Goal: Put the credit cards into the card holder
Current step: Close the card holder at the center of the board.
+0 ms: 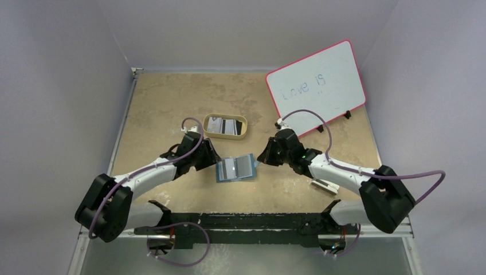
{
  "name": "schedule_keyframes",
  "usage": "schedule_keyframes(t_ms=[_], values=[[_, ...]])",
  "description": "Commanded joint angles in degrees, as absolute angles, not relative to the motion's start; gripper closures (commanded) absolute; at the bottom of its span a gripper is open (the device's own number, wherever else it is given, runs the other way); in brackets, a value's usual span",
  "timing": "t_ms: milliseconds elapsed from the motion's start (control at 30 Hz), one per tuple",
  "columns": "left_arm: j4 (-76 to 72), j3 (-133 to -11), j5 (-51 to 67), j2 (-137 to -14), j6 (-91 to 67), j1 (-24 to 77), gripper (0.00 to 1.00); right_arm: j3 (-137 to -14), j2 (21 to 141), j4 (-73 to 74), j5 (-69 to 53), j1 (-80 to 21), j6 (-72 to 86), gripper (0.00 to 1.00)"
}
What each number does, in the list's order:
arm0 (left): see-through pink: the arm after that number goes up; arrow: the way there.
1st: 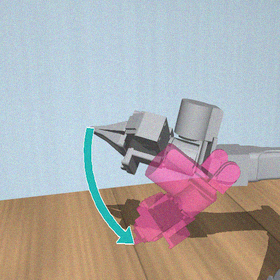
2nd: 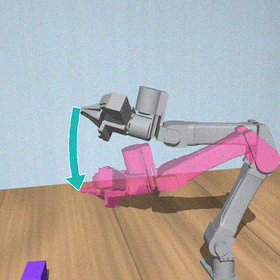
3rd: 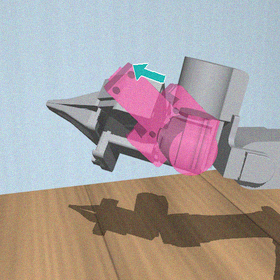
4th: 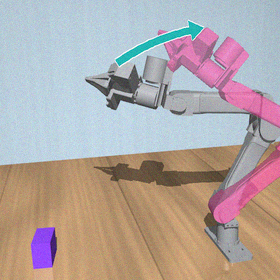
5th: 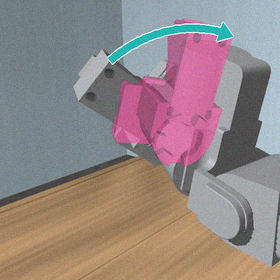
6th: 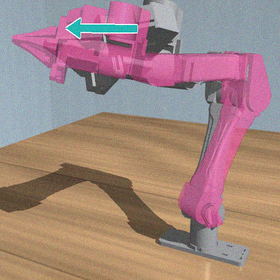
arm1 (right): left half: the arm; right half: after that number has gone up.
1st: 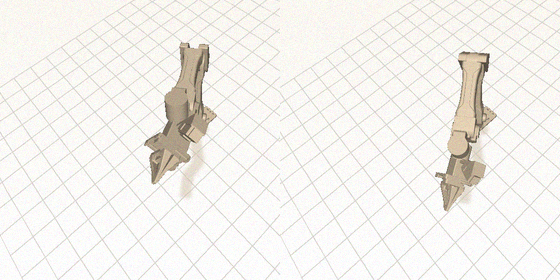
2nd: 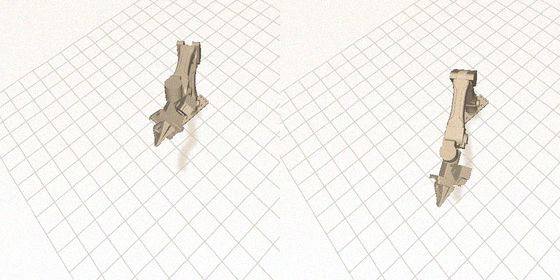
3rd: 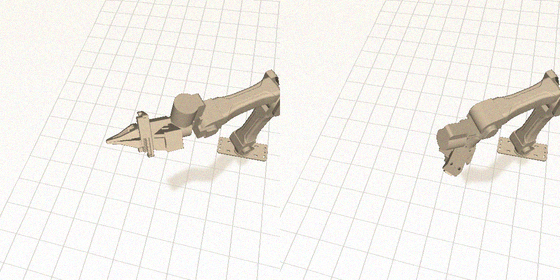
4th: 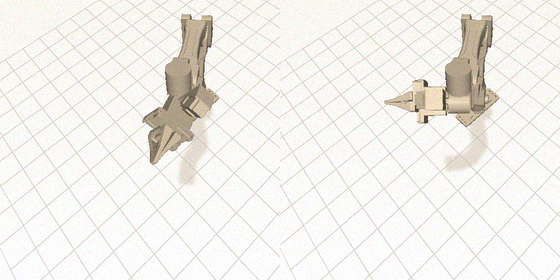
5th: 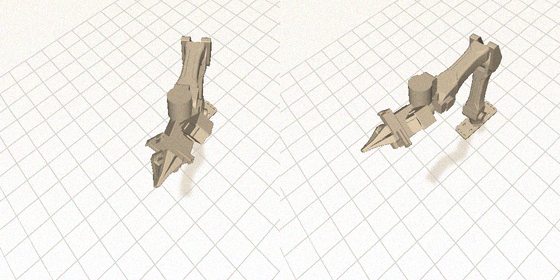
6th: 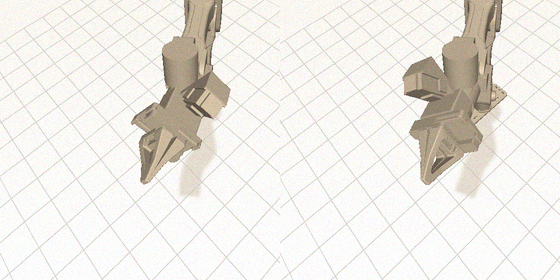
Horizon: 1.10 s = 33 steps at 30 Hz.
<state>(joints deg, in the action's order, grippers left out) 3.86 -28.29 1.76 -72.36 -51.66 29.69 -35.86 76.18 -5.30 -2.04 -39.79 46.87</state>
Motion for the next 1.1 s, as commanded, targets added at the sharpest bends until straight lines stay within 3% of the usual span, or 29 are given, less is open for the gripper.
schedule_keyframes(t_ms=[0, 233, 500, 833, 1067], values=[[-11.3, -21.4, 8.9, -75.3, -60.4, 29.9, 0.48, -34.2, 78.9, -9.8, -0.6, -39.8, 46.5, 1.0], [-35.9, -14.2, 15.7, -76.7, -75.9, 30.0, 0.48, -33.0, 84.3, -12.1, -0.9, -40.1, 45.3, 1.0], [-53.1, -11.9, 17.6, -77.4, -86.0, 31.3, 0.48, -32.8, 87.3, -15.0, -1.7, -41.6, 45.9, 1.0], [-51.9, -15.9, 16.6, -77.5, -83.1, 35.6, 0.51, -32.6, 87.9, -18.7, -3.9, -42.4, 46.1, 1.0], [-48.1, -19.4, 17.6, -83.3, -76.9, 36.3, 0.63, -33.0, 86.0, -16.5, -4.7, -42.3, 46.8, 1.0]])
